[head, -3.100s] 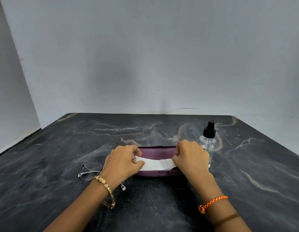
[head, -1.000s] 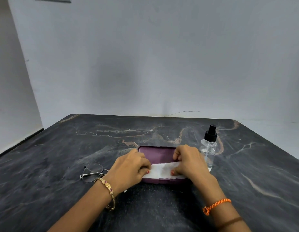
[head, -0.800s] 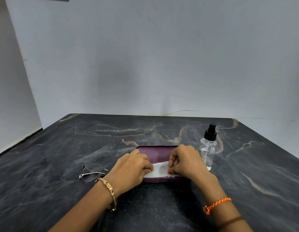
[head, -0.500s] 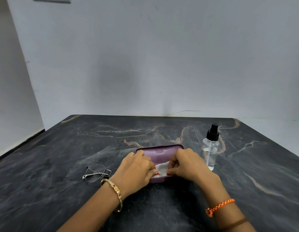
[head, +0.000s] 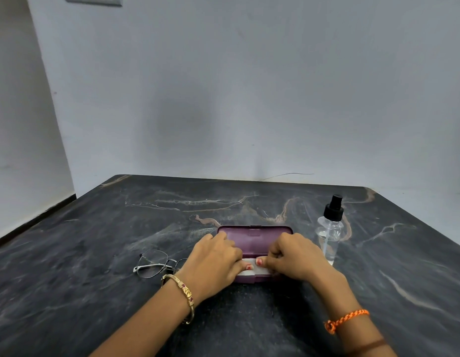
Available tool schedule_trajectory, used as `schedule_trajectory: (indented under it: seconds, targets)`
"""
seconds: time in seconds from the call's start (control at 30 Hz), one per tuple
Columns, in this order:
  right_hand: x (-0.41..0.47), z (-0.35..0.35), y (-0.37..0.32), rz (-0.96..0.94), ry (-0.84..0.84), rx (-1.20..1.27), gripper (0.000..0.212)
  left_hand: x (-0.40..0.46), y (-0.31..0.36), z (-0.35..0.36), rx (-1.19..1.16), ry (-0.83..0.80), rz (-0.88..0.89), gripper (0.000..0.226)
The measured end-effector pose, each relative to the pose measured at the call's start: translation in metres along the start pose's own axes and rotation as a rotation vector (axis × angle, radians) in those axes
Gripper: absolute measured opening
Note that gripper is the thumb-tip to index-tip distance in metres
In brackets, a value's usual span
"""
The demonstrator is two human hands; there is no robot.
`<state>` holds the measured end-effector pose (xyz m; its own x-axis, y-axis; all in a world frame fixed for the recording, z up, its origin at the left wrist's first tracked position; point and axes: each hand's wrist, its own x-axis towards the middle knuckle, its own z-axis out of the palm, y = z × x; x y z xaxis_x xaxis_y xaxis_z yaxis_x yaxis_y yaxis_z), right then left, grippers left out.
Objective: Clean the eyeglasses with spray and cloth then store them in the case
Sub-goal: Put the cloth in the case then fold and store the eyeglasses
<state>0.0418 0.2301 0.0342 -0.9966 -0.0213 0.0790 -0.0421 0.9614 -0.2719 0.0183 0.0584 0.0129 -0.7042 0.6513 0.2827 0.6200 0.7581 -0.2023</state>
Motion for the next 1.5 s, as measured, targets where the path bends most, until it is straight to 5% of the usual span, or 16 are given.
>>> schedule_trajectory:
  seconds: [0.3, 0.63, 0.93, 1.23, 1.5]
  targets:
    - [0.001, 0.004, 0.003, 0.043, 0.184, 0.057, 0.056, -0.001, -0.003, 0.002, -0.029, 0.046, -0.022, 0.047]
    - [0.0, 0.009, -0.005, -0.014, 0.228, -0.085, 0.051, -0.001, -0.003, 0.0, -0.059, 0.062, -0.052, 0.047]
    - [-0.006, 0.017, -0.029, -0.143, 0.508, 0.026, 0.042, -0.003, -0.013, -0.004, -0.162, 0.22, -0.128, 0.04]
    - [-0.016, 0.027, -0.055, -0.235, 0.682, 0.064, 0.015, -0.005, -0.053, -0.016, -0.284, 0.358, -0.429, 0.033]
    - [-0.018, 0.035, -0.064, -0.256, 0.635, 0.156, 0.001, -0.033, -0.121, -0.009, -0.622, 0.135, -0.754, 0.044]
